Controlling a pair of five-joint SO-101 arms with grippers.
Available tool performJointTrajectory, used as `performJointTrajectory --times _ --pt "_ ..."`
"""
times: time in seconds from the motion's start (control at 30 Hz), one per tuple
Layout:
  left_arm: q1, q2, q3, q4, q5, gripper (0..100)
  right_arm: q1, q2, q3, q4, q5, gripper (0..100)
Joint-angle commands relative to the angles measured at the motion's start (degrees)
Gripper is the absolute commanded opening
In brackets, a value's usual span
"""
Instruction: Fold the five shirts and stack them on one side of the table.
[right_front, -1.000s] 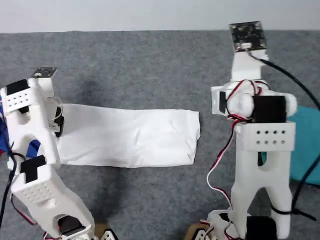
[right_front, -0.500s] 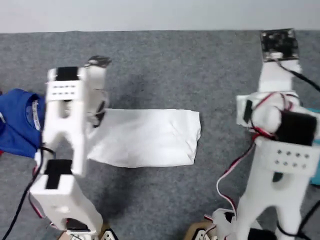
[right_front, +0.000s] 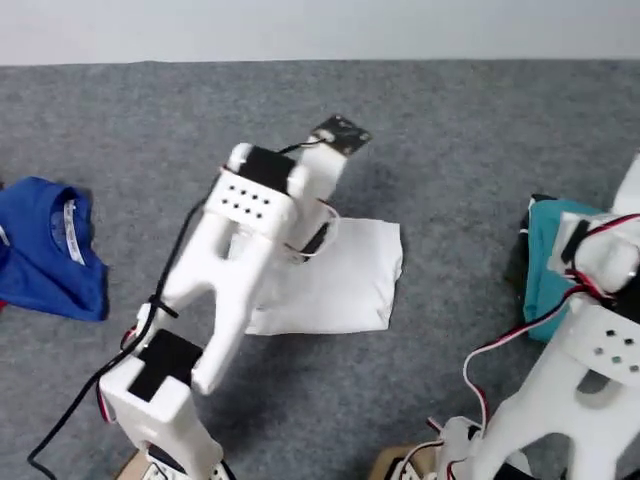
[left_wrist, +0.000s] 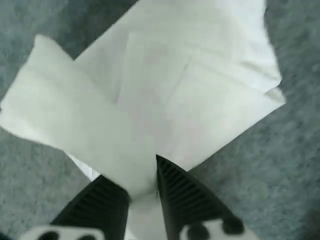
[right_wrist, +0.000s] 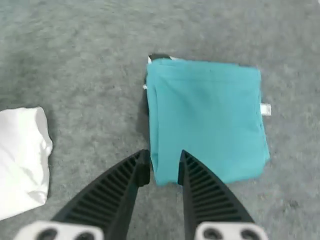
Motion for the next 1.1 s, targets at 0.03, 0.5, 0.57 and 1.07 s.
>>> performJointTrajectory --times 0.03,0.5,0.57,1.07 --pt "3.87 0.26 -2.07 -2.81 1.49 0 1.8 -1.63 -2.64 2.51 0.62 11.1" --pt "8.79 18.37 -24.4 1.05 2.2 0 1.71 -1.98 -1.05 2.77 0.62 11.1" --pt "9.76 21.45 -28.53 2.73 2.2 0 1.71 -2.15 1.23 2.51 0.62 11.1" --pt "13.71 27.43 -33.01 5.1 1.76 9 1.63 -2.07 2.81 2.42 0.62 11.1"
